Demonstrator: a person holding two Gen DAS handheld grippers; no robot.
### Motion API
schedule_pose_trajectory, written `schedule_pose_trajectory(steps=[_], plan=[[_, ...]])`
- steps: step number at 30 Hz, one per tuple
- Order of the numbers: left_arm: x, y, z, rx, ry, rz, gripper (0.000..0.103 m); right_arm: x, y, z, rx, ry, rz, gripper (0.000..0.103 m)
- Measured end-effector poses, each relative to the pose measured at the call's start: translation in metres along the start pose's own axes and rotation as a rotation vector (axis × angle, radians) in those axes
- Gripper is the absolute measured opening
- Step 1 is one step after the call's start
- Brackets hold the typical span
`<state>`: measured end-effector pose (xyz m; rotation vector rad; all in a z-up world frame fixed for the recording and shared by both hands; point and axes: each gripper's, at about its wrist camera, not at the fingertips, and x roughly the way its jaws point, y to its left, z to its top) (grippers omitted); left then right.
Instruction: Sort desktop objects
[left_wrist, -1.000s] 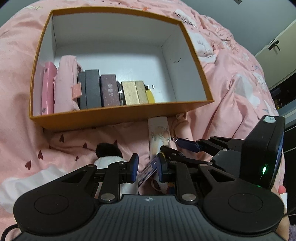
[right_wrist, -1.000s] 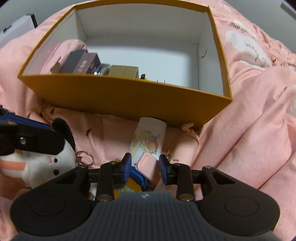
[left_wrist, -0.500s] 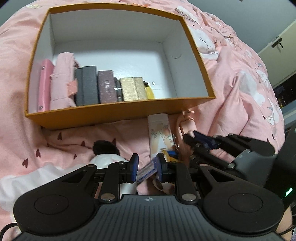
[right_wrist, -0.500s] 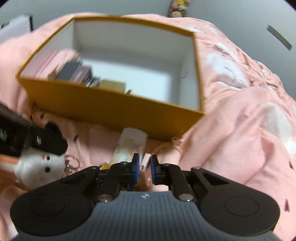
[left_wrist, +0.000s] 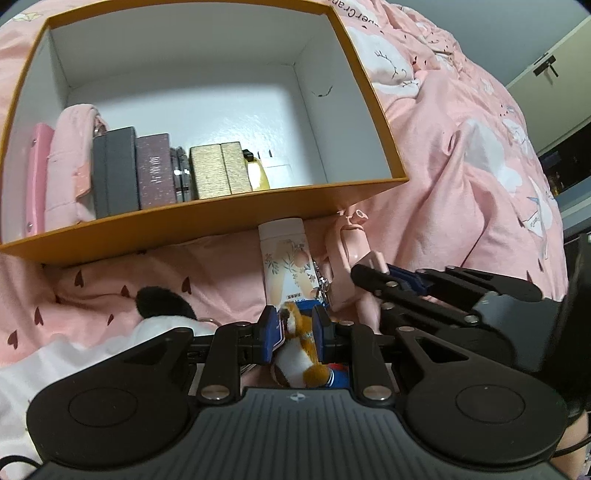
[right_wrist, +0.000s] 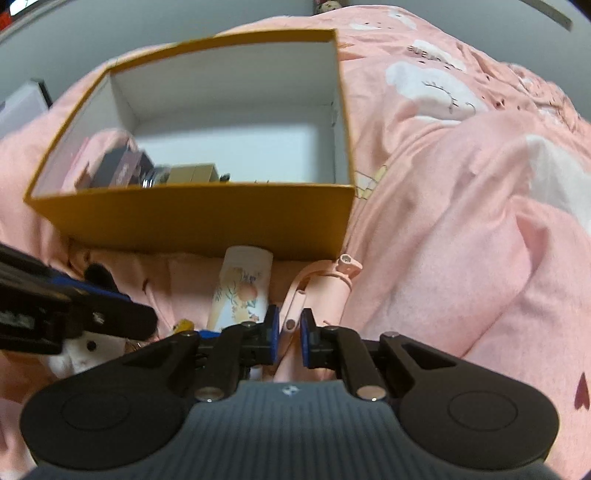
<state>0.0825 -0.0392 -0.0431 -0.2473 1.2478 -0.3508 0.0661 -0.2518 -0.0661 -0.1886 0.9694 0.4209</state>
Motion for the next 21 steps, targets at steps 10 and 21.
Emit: schedule_pose_trajectory(steps=[10,21], plan=[[0.026,-0.01,0.015,0.021,0.017,0.042,0.035,-0.001,-0.043,-0.004,0.189,-0.004,0.146,0.011],[0.062,-0.001,0.018,-0.027,0.05,0.054,0.048,-0.001,-0.055,-0.009,0.254,-0.022,0.184,0.011]])
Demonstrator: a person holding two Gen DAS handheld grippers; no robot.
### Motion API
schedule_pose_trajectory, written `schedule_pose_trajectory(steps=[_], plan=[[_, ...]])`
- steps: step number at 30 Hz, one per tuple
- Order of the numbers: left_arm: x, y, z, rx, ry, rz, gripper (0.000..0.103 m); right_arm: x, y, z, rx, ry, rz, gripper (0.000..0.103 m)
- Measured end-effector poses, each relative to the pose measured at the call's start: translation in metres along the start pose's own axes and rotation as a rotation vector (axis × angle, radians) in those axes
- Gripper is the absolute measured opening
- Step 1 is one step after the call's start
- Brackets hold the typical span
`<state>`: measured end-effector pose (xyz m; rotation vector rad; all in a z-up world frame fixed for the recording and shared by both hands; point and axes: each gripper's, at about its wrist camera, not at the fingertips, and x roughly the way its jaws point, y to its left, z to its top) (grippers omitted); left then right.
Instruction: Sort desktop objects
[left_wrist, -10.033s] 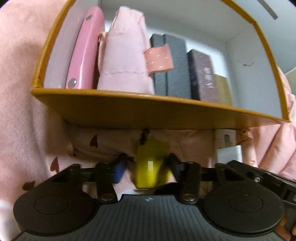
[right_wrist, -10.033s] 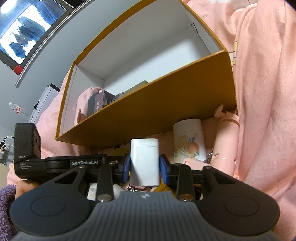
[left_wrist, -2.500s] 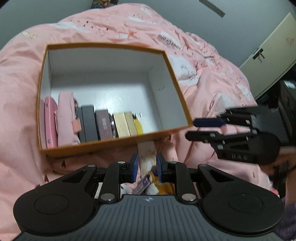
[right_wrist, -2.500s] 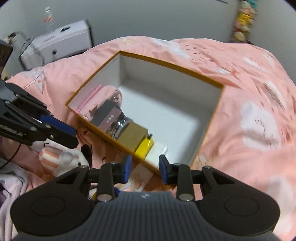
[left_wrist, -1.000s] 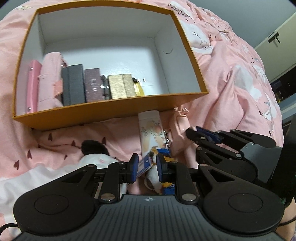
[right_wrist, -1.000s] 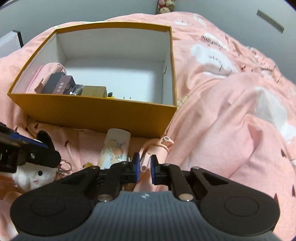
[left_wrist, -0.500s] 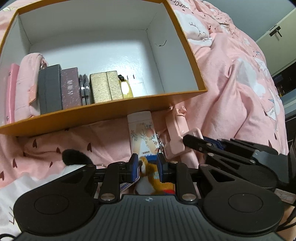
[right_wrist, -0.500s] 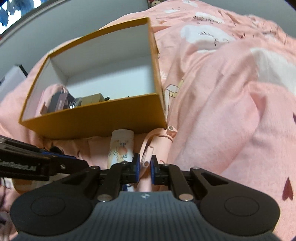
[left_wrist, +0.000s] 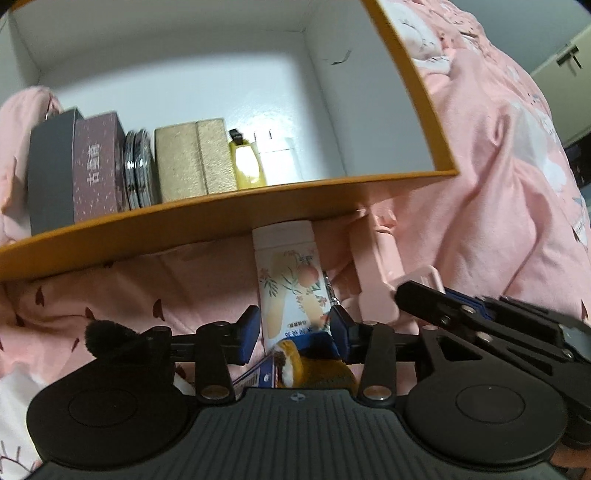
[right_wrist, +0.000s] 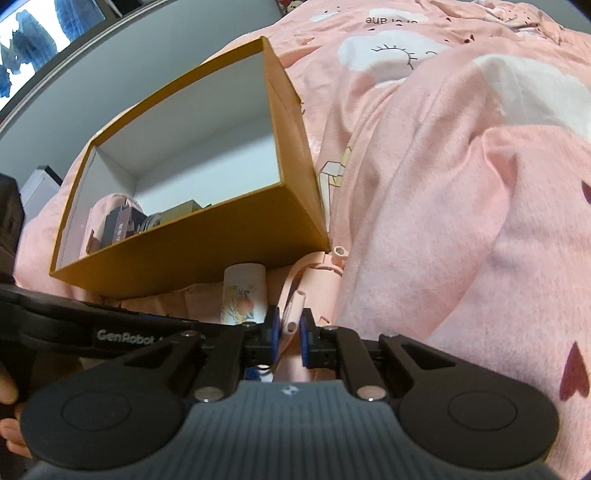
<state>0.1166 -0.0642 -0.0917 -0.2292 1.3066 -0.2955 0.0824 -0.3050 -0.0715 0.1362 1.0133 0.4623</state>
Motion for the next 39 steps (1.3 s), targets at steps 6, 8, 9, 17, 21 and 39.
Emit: schedule_pose_trajectory(steps=[6,8,9,17,21,39], plan=[[0.015,0.009,0.0,-0.047,0.03,-0.039,0.049,0.001,-0.005,-0.001,0.02,0.0,0.022,0.011],[0.019,0.01,-0.001,-0.047,0.026,-0.023,0.05,0.002,-0.005,-0.001,0.02,-0.001,0.024,0.011],[0.021,0.011,-0.001,-0.049,0.025,-0.025,0.053,0.002,-0.005,-0.001,0.02,-0.001,0.025,0.011],[0.033,0.012,-0.004,-0.045,0.019,-0.038,0.052,0.004,-0.005,-0.002,0.024,0.001,0.033,0.01],[0.024,0.012,-0.009,-0.036,-0.009,-0.041,0.051,0.004,-0.006,-0.002,0.032,0.0,0.038,0.01],[-0.048,0.032,-0.029,-0.051,-0.078,-0.024,0.008,-0.003,-0.006,-0.004,0.049,-0.009,0.087,0.01]])
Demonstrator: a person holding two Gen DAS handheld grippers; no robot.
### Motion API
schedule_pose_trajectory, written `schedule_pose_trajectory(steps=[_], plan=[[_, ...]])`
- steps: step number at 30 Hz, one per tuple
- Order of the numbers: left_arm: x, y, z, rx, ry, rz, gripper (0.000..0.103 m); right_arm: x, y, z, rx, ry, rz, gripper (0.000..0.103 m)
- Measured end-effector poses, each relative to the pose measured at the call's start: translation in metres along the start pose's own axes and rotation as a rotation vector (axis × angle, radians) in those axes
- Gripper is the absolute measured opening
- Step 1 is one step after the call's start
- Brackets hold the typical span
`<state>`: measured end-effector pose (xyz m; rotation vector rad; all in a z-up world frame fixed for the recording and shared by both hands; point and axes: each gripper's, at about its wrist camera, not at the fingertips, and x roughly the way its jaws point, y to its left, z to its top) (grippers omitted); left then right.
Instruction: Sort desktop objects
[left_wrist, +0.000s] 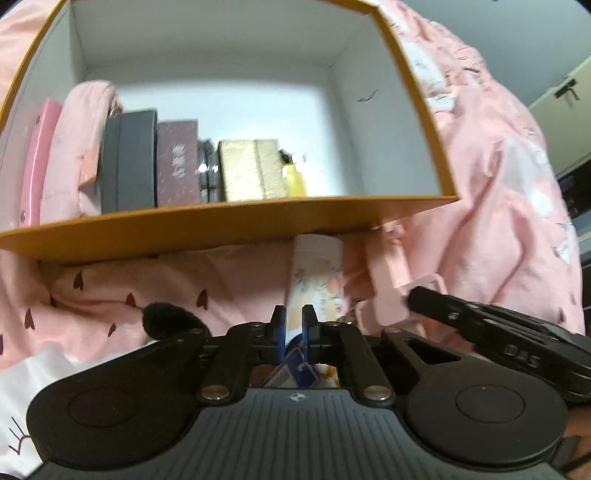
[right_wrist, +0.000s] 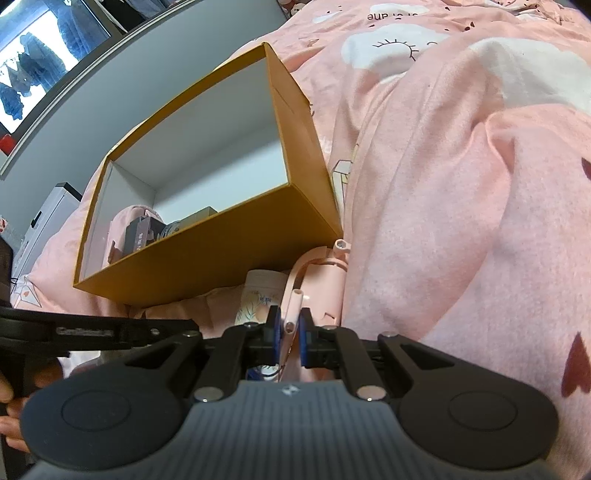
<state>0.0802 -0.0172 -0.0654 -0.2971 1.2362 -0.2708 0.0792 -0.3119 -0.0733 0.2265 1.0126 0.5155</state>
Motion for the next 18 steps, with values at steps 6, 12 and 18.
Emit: schedule_pose_trajectory(steps=[6,12,18], plan=[[-0.006,-0.001,0.007,-0.061,0.007,-0.042,0.039,0.001,-0.002,0.001,0.0,0.0,0.001,0.01],[-0.004,-0.014,0.005,-0.045,0.077,-0.071,0.056,0.003,0.0,0.0,-0.009,0.0,-0.004,0.01],[0.017,-0.03,-0.006,0.039,0.157,0.005,0.063,0.003,0.0,0.0,-0.009,0.0,-0.003,0.01]])
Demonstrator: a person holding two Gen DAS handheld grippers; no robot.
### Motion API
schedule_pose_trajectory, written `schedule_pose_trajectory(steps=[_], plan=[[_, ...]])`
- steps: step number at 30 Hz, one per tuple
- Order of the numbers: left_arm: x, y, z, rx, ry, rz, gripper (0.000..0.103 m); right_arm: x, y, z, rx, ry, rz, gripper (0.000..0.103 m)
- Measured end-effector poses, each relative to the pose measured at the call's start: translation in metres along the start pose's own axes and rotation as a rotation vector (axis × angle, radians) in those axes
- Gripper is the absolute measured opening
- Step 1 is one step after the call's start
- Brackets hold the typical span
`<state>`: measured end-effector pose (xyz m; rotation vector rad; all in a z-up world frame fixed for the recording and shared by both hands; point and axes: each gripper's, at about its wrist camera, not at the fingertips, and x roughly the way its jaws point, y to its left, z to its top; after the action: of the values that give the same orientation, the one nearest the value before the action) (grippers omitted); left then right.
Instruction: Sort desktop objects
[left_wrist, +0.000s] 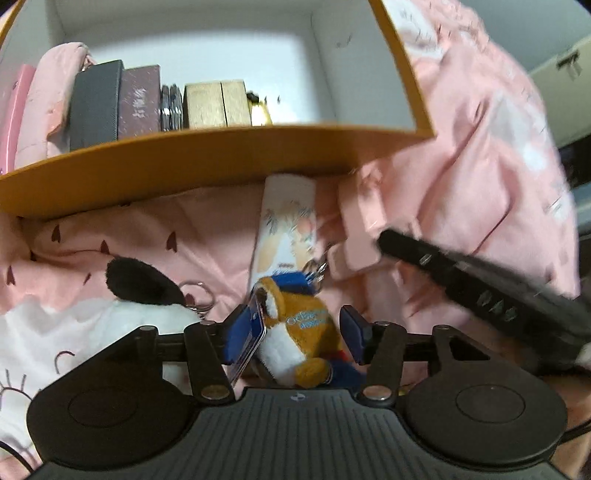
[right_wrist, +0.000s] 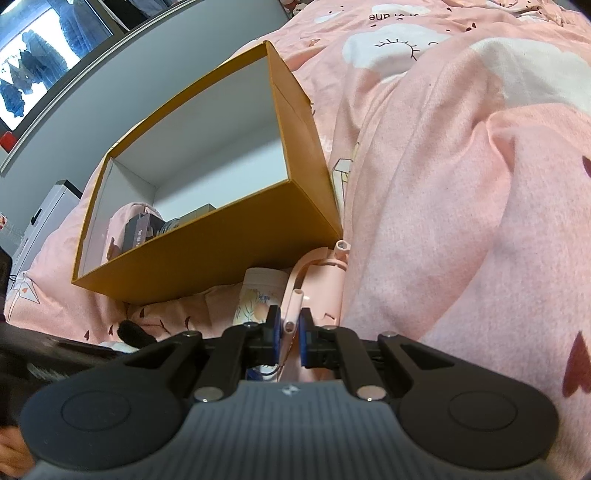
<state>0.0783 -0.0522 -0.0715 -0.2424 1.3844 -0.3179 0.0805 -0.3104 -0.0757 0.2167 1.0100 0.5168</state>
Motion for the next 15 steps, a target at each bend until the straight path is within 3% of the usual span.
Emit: schedule_pose_trajectory(steps=[2,7,15], plan=[[0.005,-0.004,-0.002,0.032,0.014,0.018,0.063,0.0,0.0,0.0,0.002,0.0,0.0,0.01],[-0.002,-0.01,-0.01,0.102,-0.033,0.071,0.045,0.0,0.0,-0.001,0.001,-0.001,0.001,0.01],[-0.032,0.012,-0.008,0.117,-0.082,0.116,0.039,0.001,0.002,-0.001,0.002,-0.002,0.003,0.01]])
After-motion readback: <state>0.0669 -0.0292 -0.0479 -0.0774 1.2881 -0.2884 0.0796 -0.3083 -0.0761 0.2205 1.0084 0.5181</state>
